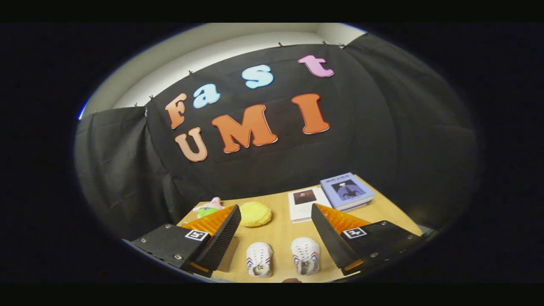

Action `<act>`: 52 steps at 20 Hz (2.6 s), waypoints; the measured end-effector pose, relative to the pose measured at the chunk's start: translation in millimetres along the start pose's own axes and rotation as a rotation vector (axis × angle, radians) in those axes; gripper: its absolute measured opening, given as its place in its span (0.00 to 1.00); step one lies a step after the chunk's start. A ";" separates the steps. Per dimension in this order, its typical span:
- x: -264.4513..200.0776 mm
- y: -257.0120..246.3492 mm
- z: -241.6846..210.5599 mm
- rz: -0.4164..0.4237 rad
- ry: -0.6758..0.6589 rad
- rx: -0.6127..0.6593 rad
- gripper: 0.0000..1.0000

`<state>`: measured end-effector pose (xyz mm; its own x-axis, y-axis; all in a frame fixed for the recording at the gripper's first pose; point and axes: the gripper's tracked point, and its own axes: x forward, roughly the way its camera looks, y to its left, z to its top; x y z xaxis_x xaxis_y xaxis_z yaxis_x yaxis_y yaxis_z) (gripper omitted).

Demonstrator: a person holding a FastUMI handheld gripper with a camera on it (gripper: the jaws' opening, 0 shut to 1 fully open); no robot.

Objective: Open the storage box then place both shoes into the box .Put the left shoe in first, then the right shoe, with the right side of both shoes facing outward in a uniform manner.

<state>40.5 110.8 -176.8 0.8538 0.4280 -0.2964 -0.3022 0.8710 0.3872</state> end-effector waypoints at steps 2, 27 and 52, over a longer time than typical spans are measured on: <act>13.1 5.8 -26.8 0.057 0.057 0.064 0.98; 62.3 172.7 -257.1 0.644 0.738 0.688 0.98; 59.1 213.2 -233.9 0.591 0.593 0.793 0.27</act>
<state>-72.7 378.1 -316.0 0.2706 0.9478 -0.1687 -0.0573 0.1908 0.9799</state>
